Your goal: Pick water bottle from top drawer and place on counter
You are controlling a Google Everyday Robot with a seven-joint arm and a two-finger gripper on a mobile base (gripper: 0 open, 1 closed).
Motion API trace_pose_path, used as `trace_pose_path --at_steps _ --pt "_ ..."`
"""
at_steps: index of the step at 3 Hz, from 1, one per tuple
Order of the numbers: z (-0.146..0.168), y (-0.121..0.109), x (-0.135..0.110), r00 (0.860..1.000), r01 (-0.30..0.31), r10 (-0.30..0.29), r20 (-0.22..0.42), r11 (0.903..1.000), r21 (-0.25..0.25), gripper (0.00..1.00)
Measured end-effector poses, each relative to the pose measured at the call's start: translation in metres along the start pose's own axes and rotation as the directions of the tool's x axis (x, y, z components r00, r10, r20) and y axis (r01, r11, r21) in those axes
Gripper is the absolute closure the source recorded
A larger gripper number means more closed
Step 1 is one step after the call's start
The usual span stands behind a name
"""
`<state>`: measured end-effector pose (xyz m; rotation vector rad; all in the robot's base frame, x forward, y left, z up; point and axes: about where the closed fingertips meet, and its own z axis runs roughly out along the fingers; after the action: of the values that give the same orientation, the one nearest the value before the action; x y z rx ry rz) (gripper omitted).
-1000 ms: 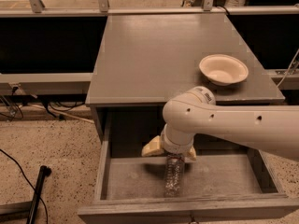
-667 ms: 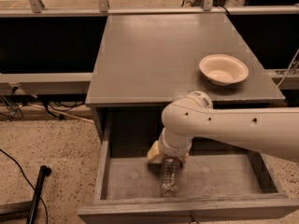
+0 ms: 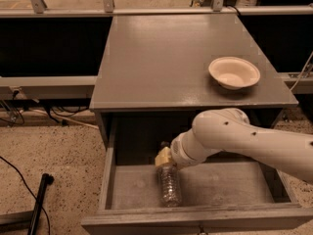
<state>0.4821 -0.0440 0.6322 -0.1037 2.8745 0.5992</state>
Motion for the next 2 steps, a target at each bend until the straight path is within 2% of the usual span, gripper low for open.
trace_pose_path --at_steps 1,2 --pt "-0.040 0.034 -0.005 0.998 0.049 -0.039 0.051 0.9761 -0.212 0.96" --pt "-0.079 0.046 0.002 0.989 0.143 -0.119 0.088 0.9231 -0.357 1.00"
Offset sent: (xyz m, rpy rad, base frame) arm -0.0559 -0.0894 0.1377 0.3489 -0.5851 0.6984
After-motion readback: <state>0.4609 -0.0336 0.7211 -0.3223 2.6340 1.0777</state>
